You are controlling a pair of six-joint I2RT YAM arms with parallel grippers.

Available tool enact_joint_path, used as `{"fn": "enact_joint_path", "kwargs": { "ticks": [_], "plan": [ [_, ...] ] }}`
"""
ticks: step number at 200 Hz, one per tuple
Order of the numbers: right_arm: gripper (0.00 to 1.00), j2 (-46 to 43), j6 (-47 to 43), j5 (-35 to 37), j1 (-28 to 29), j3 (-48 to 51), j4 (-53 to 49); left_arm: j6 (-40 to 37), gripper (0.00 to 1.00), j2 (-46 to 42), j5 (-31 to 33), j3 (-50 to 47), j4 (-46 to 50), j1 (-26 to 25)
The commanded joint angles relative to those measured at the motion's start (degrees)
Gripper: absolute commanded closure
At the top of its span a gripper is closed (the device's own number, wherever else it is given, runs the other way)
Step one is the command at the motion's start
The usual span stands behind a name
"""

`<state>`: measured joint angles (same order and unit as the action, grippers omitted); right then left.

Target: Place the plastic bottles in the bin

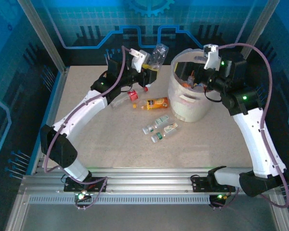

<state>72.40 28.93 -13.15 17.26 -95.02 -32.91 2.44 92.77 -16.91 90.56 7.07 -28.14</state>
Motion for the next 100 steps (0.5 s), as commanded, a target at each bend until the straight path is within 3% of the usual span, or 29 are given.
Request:
{"fn": "enact_joint_path", "kwargs": {
  "ticks": [1,61,100],
  "plan": [
    [0.00,2.0,0.1,-4.0,1.0,-2.3,3.0,1.5,0.64,-3.2,-6.0,-1.6,-4.4,-1.1],
    [0.00,8.4,-0.4,-8.4,3.3,-5.7,6.4,0.9,0.63,-4.2,-10.2,-1.9,-4.0,-4.2],
    [0.00,10.0,-1.0,-6.1,4.9,-6.0,6.4,0.8,0.63,-4.9,-10.6,-2.6,-4.3,-5.1]
  ]
}}
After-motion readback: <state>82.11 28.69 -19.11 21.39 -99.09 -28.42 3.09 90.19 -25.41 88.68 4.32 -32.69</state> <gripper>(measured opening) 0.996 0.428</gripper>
